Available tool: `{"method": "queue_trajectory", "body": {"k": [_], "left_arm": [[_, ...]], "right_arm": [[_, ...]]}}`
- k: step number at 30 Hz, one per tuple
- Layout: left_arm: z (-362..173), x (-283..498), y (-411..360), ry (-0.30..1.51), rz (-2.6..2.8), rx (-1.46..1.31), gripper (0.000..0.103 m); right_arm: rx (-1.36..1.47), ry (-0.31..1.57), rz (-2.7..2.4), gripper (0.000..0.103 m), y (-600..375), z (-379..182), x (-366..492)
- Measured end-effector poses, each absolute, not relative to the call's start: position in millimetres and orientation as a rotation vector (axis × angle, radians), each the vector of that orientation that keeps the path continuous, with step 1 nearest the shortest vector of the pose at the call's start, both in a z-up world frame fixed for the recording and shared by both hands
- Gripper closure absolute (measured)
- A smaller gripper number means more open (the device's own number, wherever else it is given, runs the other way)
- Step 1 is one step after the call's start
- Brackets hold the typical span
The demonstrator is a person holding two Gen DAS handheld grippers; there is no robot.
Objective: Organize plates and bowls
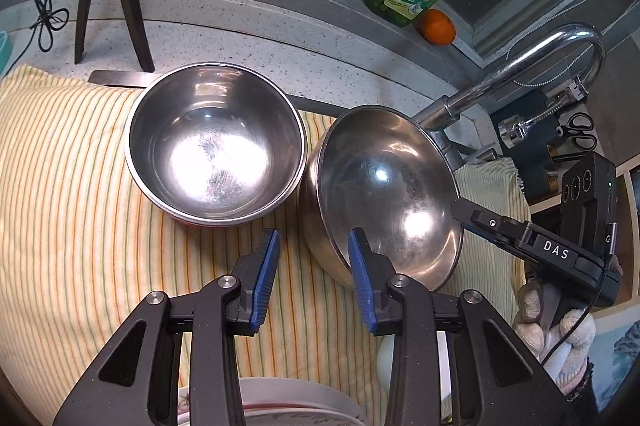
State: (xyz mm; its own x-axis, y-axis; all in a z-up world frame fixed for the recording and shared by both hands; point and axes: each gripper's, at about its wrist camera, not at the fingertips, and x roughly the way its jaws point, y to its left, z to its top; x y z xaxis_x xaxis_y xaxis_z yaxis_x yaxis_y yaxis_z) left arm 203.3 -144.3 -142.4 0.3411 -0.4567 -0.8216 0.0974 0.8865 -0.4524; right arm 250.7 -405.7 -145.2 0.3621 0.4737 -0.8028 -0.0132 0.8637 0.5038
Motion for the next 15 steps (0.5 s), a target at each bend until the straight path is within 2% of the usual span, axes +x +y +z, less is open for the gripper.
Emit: {"method": "queue_trajectory", "body": {"k": [2, 5, 9, 15], "left_arm": [[-143.3, 204.7, -146.9, 1.175, -0.377, -0.352, 0.08], [-143.7, 206.2, -151.5, 1.17, -0.381, -0.335, 0.082], [-145.6, 208.6, -157.1, 1.17, -0.392, -0.328, 0.087], [-143.7, 207.6, -161.5, 1.154, -0.392, -0.294, 0.087]], "right_arm": [[0.445, 1.172, 0.334, 0.078, -402.8, -146.4, 252.2], [0.426, 1.179, 0.336, 0.085, -398.8, -147.5, 253.1], [0.392, 1.176, 0.328, 0.089, -396.0, -146.9, 253.0], [0.368, 1.169, 0.314, 0.09, -394.3, -144.4, 249.5]]}}
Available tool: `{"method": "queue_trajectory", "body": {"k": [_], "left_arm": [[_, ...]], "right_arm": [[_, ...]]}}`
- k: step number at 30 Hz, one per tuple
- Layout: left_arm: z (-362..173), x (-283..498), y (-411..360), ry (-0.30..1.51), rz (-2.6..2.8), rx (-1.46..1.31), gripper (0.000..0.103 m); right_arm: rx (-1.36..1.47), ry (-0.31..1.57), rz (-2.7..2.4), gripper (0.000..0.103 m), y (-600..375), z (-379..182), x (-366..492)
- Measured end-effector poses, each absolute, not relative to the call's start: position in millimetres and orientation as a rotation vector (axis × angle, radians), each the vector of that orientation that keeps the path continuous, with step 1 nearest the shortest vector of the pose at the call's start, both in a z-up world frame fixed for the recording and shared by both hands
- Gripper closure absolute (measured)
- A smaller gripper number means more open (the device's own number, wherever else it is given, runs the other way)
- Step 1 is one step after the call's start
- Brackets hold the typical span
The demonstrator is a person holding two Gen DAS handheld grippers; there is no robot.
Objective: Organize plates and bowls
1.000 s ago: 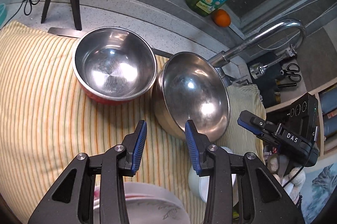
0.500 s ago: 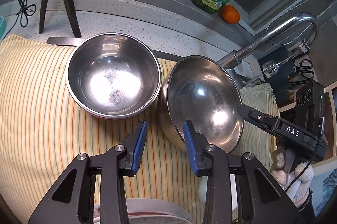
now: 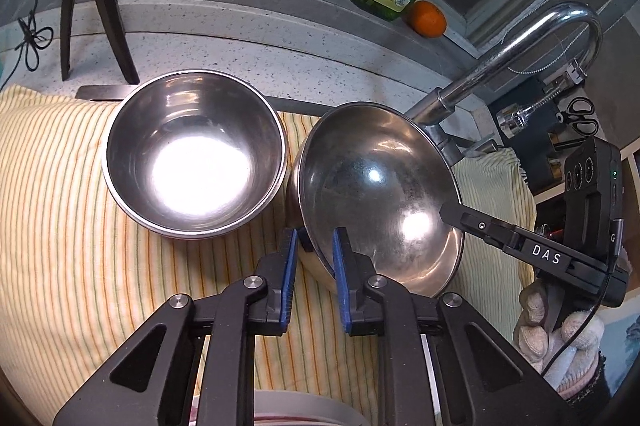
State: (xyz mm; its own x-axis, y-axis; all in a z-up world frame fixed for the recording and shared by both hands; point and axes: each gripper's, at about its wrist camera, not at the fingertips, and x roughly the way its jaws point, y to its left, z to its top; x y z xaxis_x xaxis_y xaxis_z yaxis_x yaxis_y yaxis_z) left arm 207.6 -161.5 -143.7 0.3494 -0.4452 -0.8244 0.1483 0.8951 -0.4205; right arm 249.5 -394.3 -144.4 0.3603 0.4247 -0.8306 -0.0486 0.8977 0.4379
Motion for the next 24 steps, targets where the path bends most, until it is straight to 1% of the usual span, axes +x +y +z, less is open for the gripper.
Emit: {"method": "queue_trajectory", "body": {"k": [9, 16, 24], "left_arm": [[-137.3, 197.7, -156.6, 1.133, -0.402, -0.289, 0.087], [-119.5, 183.1, -147.5, 1.088, -0.42, -0.277, 0.087], [-98.3, 155.2, -111.8, 1.033, -0.404, -0.281, 0.087]], "right_arm": [[0.376, 1.15, 0.313, 0.09, -394.2, -137.2, 236.4], [0.36, 1.101, 0.323, 0.089, -384.3, -114.1, 218.0], [0.341, 1.058, 0.376, 0.089, -350.0, -89.4, 194.6]]}}
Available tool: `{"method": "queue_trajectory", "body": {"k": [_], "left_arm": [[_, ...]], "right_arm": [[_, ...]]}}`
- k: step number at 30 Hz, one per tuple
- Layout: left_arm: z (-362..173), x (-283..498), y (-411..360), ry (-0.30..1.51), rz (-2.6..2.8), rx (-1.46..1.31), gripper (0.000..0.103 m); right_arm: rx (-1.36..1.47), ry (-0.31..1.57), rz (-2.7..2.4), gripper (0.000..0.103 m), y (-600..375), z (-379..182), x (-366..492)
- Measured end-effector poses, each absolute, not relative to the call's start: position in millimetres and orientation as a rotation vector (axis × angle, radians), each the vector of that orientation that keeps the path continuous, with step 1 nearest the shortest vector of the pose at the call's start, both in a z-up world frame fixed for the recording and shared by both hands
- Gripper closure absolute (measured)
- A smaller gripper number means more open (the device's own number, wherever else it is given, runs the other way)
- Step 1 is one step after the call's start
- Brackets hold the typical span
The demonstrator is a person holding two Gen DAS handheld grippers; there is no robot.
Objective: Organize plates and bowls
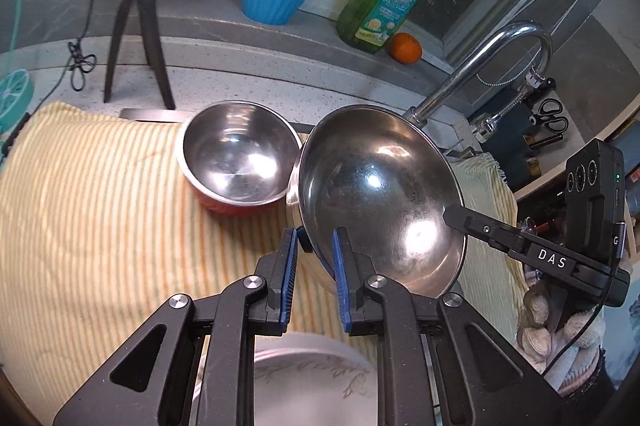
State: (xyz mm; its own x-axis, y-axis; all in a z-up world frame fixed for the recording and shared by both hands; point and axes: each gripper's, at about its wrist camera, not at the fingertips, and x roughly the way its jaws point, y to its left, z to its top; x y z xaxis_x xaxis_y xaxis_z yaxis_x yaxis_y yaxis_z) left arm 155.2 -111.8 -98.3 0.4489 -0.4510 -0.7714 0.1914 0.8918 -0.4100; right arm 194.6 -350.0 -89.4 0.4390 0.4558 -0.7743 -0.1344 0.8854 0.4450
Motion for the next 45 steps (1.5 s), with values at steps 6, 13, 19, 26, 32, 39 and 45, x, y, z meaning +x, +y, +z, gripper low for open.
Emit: {"method": "queue_trajectory", "body": {"k": [6, 13, 19, 26, 32, 39, 45], "left_arm": [[-89.8, 129.5, -69.3, 1.007, -0.35, -0.312, 0.087], [-85.4, 100.9, -14.9, 0.987, -0.26, -0.367, 0.087], [-84.6, 75.8, 25.3, 0.975, -0.187, -0.404, 0.087], [-101.0, 44.9, 66.2, 1.002, -0.108, -0.452, 0.087], [-122.9, 23.6, 87.1, 1.046, -0.059, -0.503, 0.087], [-134.4, 5.3, 103.7, 1.052, -0.014, -0.533, 0.087], [-142.8, -1.7, 109.0, 1.076, -0.007, -0.532, 0.087]], "right_arm": [[0.323, 1.044, 0.447, 0.088, -307.7, -78.9, 176.0], [0.273, 1.049, 0.533, 0.088, -251.4, -75.9, 161.9], [0.234, 1.084, 0.61, 0.088, -202.8, -82.0, 149.7], [0.183, 1.147, 0.681, 0.087, -154.9, -102.4, 132.2], [0.138, 1.188, 0.717, 0.087, -124.1, -118.2, 123.6], [0.091, 1.219, 0.742, 0.087, -104.4, -130.9, 117.3], [0.061, 1.244, 0.751, 0.087, -97.7, -141.1, 112.9]]}}
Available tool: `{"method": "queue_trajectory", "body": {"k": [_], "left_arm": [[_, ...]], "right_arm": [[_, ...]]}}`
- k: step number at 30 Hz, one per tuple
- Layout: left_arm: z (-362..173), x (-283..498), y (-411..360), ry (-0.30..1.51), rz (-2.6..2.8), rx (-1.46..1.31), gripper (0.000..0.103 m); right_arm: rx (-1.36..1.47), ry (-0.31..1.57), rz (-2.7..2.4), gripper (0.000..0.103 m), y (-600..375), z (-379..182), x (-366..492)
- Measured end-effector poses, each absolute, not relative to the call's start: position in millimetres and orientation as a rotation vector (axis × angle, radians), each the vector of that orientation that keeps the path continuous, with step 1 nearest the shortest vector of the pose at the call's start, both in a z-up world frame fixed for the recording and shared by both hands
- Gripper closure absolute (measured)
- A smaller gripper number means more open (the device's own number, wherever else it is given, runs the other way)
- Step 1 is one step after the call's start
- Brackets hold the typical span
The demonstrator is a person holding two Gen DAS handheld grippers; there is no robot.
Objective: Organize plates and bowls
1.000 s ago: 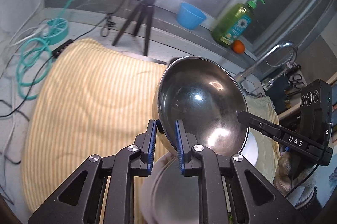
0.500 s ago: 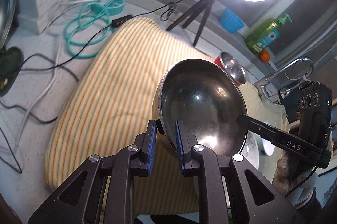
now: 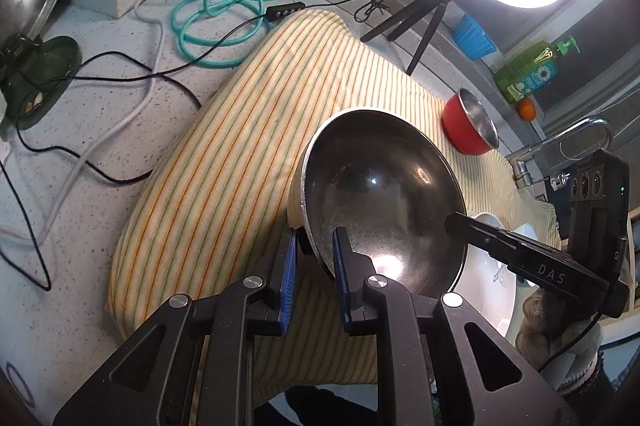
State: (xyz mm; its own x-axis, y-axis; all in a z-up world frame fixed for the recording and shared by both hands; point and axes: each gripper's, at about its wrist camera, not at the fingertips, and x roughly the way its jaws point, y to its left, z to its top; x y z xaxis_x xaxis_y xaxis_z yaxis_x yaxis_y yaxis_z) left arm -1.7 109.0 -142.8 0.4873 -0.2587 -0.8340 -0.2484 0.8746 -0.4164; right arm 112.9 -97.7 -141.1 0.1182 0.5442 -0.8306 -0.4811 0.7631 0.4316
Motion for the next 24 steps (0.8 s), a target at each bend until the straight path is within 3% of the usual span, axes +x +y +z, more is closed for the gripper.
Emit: {"method": "queue_trajectory", "body": {"k": [11, 12, 13, 15, 17, 24], "left_arm": [[-144.1, -1.1, 105.0, 1.093, -0.013, -0.494, 0.087], [-143.6, -1.3, 105.1, 1.093, -0.011, -0.491, 0.083], [-143.1, -1.3, 105.2, 1.092, -0.013, -0.489, 0.083], [-141.3, -0.9, 105.7, 1.093, -0.01, -0.48, 0.083], [-139.2, -0.4, 106.5, 1.091, -0.009, -0.473, 0.082], [-125.8, 2.3, 105.4, 1.059, -0.004, -0.444, 0.078]], "right_arm": [[0.051, 1.243, 0.748, 0.087, -100.6, -142.0, 110.1], [0.049, 1.24, 0.746, 0.086, -101.2, -141.1, 109.4], [0.049, 1.238, 0.744, 0.085, -101.3, -140.3, 109.1], [0.055, 1.222, 0.742, 0.067, -103.7, -137.1, 108.2], [0.06, 1.198, 0.737, 0.058, -106.6, -131.8, 107.8], [0.094, 1.145, 0.747, 0.056, -115.3, -115.3, 110.1]]}}
